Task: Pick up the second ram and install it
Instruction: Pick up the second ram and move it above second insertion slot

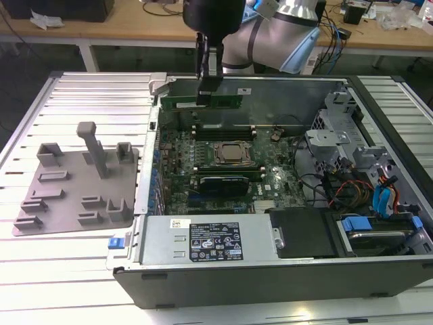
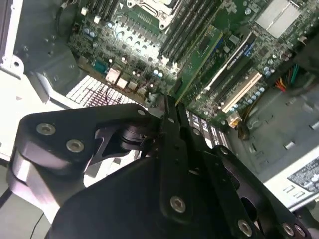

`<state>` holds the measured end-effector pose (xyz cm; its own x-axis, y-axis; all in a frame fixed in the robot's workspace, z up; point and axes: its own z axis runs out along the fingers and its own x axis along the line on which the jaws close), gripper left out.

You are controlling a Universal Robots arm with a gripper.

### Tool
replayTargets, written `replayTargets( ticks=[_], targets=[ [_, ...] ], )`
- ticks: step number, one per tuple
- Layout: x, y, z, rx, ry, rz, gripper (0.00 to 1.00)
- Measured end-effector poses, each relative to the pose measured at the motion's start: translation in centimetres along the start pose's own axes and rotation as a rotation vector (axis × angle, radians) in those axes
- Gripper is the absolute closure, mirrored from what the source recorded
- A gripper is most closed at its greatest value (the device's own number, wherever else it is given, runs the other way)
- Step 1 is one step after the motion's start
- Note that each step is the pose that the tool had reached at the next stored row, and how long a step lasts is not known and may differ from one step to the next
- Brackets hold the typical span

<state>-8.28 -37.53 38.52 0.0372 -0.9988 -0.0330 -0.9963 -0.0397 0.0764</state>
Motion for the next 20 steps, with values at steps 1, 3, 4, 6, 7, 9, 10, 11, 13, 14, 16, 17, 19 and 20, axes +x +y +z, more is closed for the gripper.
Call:
replayTargets(
  ticks=[1,3,4,6,7,9,10,11,13,14,16,17,19,20],
  targets=[
    [-0.03,-0.22,0.34,-0.0015,-0.0001,0.0,0.89],
    [-0.08,-0.9,1.37,-0.0058,-0.0001,0.0,0.89],
    [-0.09,-1.08,1.73,-0.0074,-0.0003,0.0,0.89],
    [-0.14,-1.42,2.52,-0.0101,-0.0004,0.0,0.89],
    [-0.17,-1.6,3.13,-0.0118,-0.0005,0.0,0.89],
    [-0.22,-1.77,3.73,-0.0134,-0.0004,0.0,0.89],
    [-0.25,-1.82,3.93,-0.0139,-0.0005,0.0,0.89],
    [-0.28,-1.91,4.23,-0.0147,-0.0005,0.001,0.89],
    [-0.35,-2.13,4.96,-0.0171,-0.0005,0.001,0.89],
    [-0.38,-2.24,5.28,-0.018,-0.0006,0.001,0.89],
    [-0.4,-2.34,5.65,-0.0189,-0.0007,0.001,0.89],
    [-0.41,-2.37,5.9,-0.0193,-0.0007,0.001,0.89],
    [-0.42,-2.37,5.93,-0.0193,-0.0006,0.001,0.89],
    [-0.42,-2.38,5.93,-0.0193,-0.0007,0.001,0.89]
  ],
)
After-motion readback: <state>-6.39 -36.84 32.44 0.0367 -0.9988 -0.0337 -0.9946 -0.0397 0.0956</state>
